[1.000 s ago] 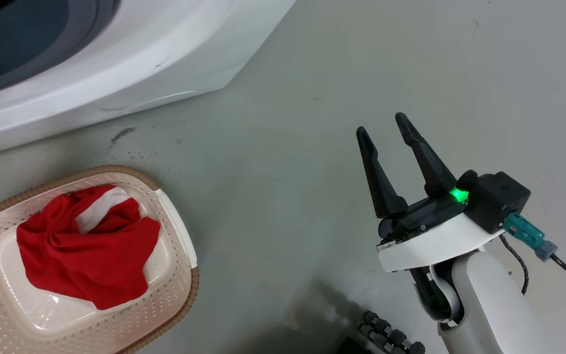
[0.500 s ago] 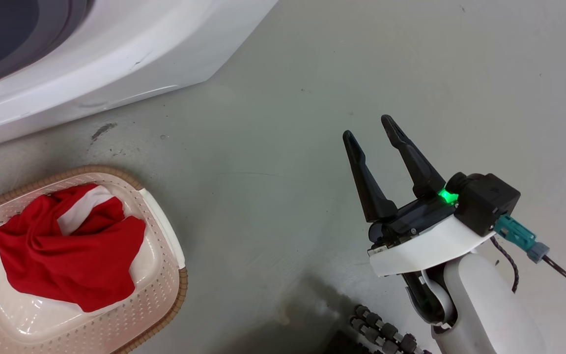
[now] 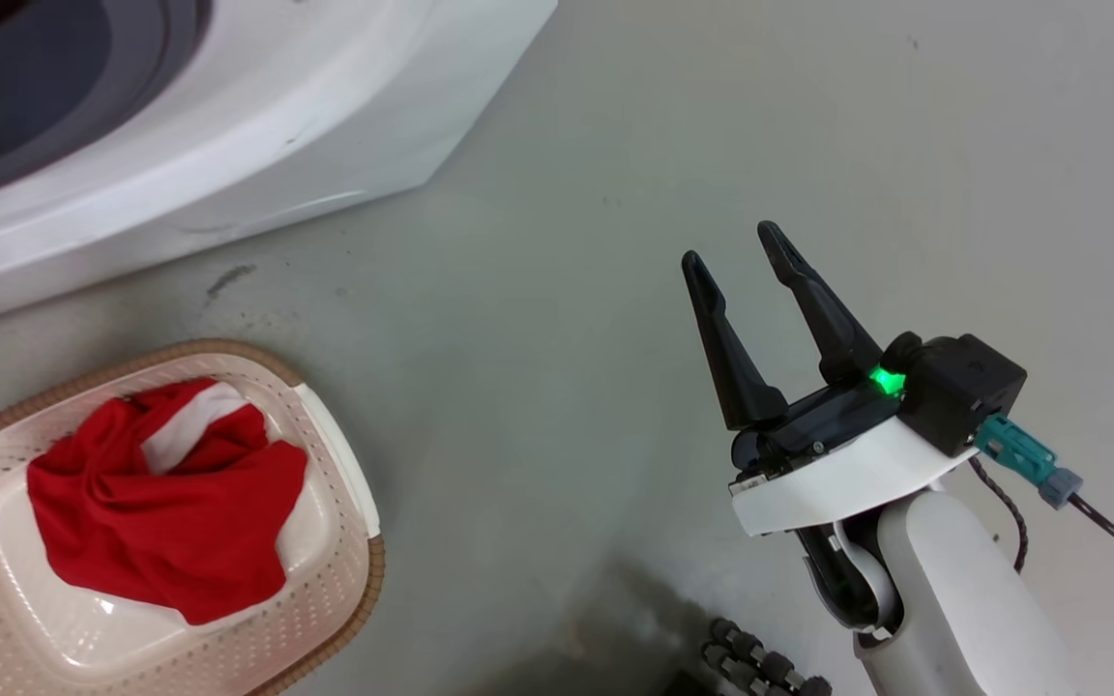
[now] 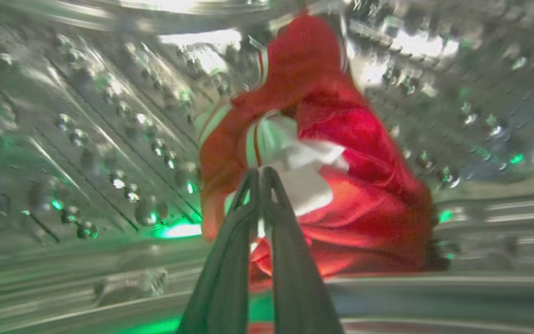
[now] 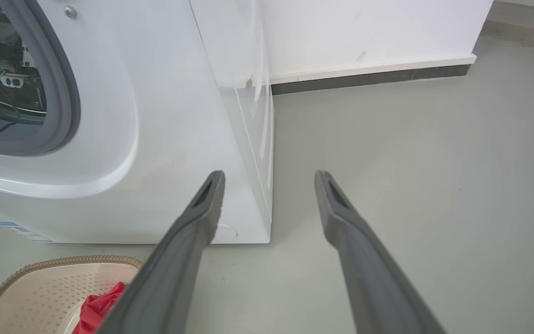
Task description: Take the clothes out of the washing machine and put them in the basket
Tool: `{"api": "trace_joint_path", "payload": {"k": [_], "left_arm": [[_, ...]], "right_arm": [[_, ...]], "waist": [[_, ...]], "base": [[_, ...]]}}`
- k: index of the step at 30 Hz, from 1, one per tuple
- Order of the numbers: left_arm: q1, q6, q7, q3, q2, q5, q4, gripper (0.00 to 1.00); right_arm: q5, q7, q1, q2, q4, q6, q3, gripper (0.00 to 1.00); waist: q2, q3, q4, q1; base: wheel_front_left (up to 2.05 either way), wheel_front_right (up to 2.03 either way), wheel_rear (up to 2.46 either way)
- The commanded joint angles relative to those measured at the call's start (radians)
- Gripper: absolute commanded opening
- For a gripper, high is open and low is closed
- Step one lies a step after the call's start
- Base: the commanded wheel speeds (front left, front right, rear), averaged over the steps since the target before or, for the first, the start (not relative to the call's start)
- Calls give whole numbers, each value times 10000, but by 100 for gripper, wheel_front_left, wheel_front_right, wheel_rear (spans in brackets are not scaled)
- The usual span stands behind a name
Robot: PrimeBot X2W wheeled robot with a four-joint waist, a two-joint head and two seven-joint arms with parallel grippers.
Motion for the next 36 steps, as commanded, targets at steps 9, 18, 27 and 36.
{"api": "trace_joint_path", "payload": {"k": [9,18,27,36], "left_arm": [[1556,227,-3778,183,-456,-548,-502,0],[3054,3,-6841,469,-1096,-1301,539,0],[4481,-385,-8558,608,-2031,-1940,1686,0],[5808,-685,-8745,917,-2745,-2397,405,0]], "right_arm": [[-346,-22,260,15,306,-7,-267,100],[-720,-22,922,11,849,-7,-537,100],[-1086,207,1800,11,1013,-5,-1143,100],[-1331,655,2697,11,607,-7,-1758,100]], "waist": [[0,-1489,456,-1],[0,-3114,842,-1],[0,-4811,1402,-1],[0,-5864,2147,-1]], "base": [[0,0,0],[0,0,0],[0,0,0],[0,0,0]]}}
